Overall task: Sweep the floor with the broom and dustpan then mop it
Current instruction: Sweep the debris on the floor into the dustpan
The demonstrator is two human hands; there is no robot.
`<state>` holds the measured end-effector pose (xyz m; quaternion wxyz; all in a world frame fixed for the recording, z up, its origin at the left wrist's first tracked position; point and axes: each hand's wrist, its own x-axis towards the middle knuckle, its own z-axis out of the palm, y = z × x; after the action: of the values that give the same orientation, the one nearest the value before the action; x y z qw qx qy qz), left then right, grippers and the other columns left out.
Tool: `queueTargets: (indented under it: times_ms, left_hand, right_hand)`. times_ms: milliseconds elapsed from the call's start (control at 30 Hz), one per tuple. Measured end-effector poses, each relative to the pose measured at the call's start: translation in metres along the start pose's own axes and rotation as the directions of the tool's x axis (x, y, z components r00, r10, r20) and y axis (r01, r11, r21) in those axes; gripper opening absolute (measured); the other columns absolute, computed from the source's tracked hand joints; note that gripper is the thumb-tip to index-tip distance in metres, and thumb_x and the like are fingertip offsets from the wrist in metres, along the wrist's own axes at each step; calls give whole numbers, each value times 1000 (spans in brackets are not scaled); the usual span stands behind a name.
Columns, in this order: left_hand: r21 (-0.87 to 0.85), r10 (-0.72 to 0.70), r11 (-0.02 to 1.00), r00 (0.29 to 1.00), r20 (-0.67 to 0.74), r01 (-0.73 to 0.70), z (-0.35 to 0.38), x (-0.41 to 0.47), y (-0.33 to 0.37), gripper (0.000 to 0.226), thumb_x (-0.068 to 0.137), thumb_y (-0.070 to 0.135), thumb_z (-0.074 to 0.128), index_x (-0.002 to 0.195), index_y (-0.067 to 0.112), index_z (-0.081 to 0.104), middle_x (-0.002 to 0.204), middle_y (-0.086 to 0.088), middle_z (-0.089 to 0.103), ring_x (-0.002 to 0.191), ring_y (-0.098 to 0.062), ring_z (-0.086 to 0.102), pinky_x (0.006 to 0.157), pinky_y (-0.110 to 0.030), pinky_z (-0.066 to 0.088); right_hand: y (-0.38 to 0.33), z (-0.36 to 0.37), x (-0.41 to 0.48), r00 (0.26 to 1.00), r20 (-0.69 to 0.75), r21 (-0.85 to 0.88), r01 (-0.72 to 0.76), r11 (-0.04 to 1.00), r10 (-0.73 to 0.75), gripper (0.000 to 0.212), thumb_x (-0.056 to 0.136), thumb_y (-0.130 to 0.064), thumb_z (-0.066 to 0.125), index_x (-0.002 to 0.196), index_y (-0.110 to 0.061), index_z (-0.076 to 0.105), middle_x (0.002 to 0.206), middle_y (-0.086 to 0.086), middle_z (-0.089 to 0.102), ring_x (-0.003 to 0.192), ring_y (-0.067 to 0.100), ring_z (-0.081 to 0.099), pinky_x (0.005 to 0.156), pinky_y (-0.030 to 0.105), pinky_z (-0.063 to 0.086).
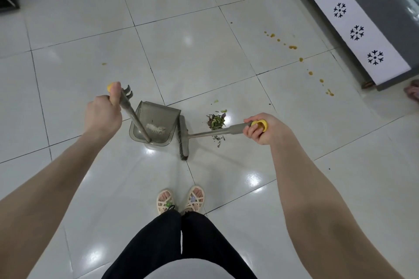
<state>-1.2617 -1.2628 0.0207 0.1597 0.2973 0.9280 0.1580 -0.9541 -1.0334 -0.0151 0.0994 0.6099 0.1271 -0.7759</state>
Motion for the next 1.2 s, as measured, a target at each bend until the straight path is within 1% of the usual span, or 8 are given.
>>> queueTargets:
  times_ms: [133, 300, 467, 600, 700, 767, 1033, 1200]
  left_hand:
    - [-36, -77, 996, 997, -2, 76, -4, -4, -4, 56, 103, 36, 18, 95, -2, 57, 85, -23, 59, 73, -34, 44, 66, -37, 32]
    - [-58, -67, 996, 998, -5, 66, -1, -12, -8, 40, 103, 27, 21, 109, 2, 52, 88, -26, 61, 70, -39, 49, 59, -40, 39]
    - [-113, -140, 984, 990, 9, 141, 6, -19, 3, 69, 99, 51, 14, 86, -2, 55, 86, -25, 61, 77, -41, 53, 64, -45, 49]
    - [-167, -180, 970, 984, -7, 176, 13, -18, 13, 79, 96, 58, 13, 86, -5, 60, 89, -26, 61, 84, -43, 55, 74, -52, 51]
    - [-141, -72, 988, 997, -4, 71, 16, -18, 24, 64, 96, 48, 15, 109, 3, 58, 94, -28, 61, 86, -46, 55, 75, -56, 51]
    - [-140, -21, 990, 1000, 6, 22, 19, -18, 32, 62, 93, 48, 14, 116, 11, 58, 94, -29, 61, 87, -47, 55, 78, -56, 49]
    - [-225, -79, 971, 996, 41, 86, 24, 1, 55, 78, 98, 55, 14, 91, -7, 60, 94, -27, 62, 87, -40, 54, 74, -42, 42]
    - [-187, -4, 982, 999, 48, 13, 19, 23, 70, 74, 101, 50, 14, 91, -8, 59, 95, -28, 61, 87, -40, 53, 72, -38, 36]
  right_hand:
    - [16, 12, 15, 998, 27, 10, -53, 999, 53, 13, 95, -14, 48, 85, -9, 41, 53, 7, 44, 26, 8, 38, 25, 12, 25]
    - [32, 18, 23, 996, -9, -56, -86, 995, 86, 19, 96, -14, 48, 79, -9, 42, 53, 6, 43, 25, 8, 37, 25, 10, 25]
    - [28, 3, 14, 990, -132, -187, -67, 980, 43, 20, 96, -15, 50, 82, -1, 48, 49, 8, 48, 23, 8, 36, 27, 9, 25]
    - [16, -23, 5, 983, -181, -146, -39, 989, 12, 21, 96, -15, 50, 81, -1, 48, 51, 9, 48, 23, 9, 37, 24, 11, 27]
    - [7, -39, 1, 980, -200, -110, -26, 994, 3, 22, 96, -16, 50, 80, -2, 46, 57, 7, 46, 23, 9, 38, 24, 12, 27]
    - [2, -46, -3, 979, -203, -88, -16, 996, -2, 22, 96, -17, 50, 79, -4, 45, 49, 8, 46, 23, 8, 38, 24, 12, 26]
    - [-12, -57, -25, 987, -143, 25, 80, 997, -75, 23, 96, -16, 47, 76, -11, 39, 49, 5, 41, 24, 7, 37, 23, 12, 23]
    - [-22, -57, -32, 992, -82, 141, 105, 984, -94, 17, 96, -18, 47, 82, -10, 42, 49, 4, 43, 24, 7, 38, 23, 13, 24]
